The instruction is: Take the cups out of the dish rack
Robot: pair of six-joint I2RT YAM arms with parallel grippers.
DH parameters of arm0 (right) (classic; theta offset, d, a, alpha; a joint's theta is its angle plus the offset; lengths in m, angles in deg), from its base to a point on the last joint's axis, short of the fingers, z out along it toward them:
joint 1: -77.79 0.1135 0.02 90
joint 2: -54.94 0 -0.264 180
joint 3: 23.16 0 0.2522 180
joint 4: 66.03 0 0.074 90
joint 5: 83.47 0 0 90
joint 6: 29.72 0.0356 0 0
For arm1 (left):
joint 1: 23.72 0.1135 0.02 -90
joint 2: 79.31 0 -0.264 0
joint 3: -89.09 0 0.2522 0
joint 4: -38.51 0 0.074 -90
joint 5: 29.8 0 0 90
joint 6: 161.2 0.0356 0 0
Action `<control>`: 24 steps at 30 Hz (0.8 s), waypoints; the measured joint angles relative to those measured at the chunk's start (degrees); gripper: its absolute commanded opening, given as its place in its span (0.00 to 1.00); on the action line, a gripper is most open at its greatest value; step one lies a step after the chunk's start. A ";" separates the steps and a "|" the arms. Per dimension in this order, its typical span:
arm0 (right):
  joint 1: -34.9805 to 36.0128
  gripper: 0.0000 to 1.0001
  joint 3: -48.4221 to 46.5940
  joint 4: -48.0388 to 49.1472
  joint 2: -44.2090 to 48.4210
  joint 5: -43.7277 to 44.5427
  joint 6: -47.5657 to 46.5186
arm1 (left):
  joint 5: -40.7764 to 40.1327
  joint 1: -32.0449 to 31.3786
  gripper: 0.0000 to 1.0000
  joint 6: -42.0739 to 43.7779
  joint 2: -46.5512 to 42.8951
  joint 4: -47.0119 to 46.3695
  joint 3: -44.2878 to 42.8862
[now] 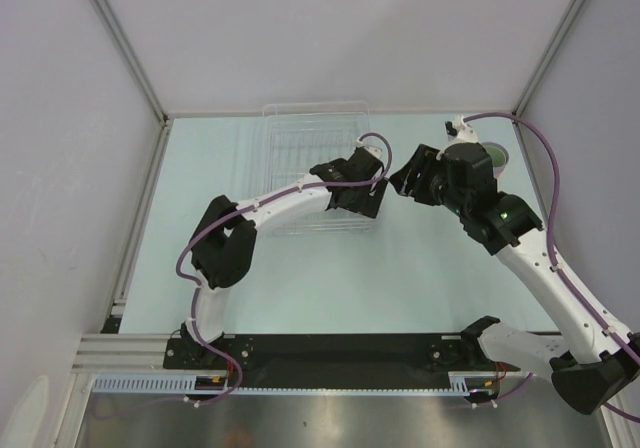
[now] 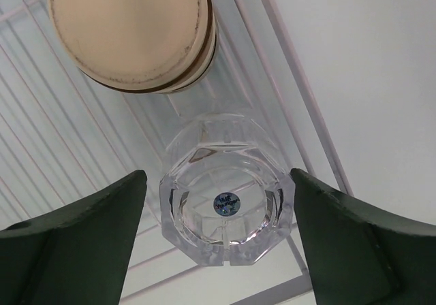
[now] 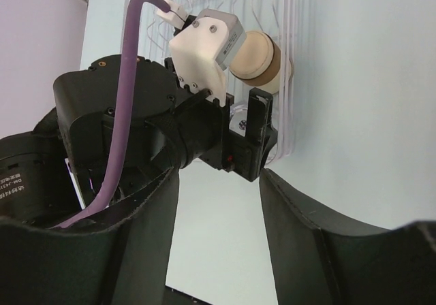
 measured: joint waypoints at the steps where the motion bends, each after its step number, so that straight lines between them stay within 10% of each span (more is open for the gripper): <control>1: 0.00 0.56 0.07 0.00 0.00 -0.02 0.00 | 0.00 -0.02 0.81 -0.04 0.00 0.02 0.00; 8: 0.02 0.55 0.79 0.07 0.02 -0.17 0.00 | -0.44 -0.35 0.00 -0.63 0.00 0.00 0.00; 24: 0.13 0.55 1.40 0.68 1.62 0.46 -0.04 | -6.32 -0.48 0.01 -0.39 -4.76 3.43 1.03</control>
